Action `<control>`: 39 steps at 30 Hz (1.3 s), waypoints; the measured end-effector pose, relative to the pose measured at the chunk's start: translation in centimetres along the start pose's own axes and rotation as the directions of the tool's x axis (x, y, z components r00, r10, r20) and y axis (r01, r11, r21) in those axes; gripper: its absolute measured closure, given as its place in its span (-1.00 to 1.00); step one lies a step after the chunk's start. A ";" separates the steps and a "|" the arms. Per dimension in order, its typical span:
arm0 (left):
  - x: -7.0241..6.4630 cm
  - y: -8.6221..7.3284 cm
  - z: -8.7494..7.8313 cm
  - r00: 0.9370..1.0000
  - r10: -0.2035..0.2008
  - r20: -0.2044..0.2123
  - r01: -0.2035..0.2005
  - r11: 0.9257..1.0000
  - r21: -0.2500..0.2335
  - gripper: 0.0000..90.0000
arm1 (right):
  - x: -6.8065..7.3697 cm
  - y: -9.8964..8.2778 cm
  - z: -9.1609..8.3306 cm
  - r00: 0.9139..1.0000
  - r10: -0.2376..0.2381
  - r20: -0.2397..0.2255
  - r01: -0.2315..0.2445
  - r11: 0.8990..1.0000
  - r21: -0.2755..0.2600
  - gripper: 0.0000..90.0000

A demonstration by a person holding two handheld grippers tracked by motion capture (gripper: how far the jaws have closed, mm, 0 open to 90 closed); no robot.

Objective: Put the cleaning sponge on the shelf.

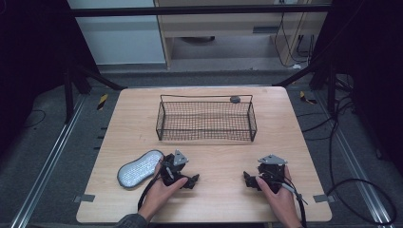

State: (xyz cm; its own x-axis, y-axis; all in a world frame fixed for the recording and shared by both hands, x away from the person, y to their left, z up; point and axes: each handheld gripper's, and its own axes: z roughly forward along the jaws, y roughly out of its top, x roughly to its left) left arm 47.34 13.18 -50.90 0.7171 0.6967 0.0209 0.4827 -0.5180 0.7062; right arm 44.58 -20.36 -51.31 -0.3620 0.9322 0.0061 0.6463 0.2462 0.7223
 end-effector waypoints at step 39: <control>8.0 -0.3 -10.0 0.992 0.085 -0.089 -0.070 0.985 0.155 -0.93 | -0.1 -0.5 -0.4 0.999 -0.040 -0.033 0.040 0.999 -0.001 -0.99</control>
State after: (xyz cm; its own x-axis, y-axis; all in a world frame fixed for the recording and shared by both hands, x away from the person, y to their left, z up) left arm 47.96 23.87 -43.87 0.7075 0.6919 0.1438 0.5032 -0.6361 0.5850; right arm 44.01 -20.66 -51.35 -0.4094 0.9123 0.0001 0.6307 0.2829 0.7226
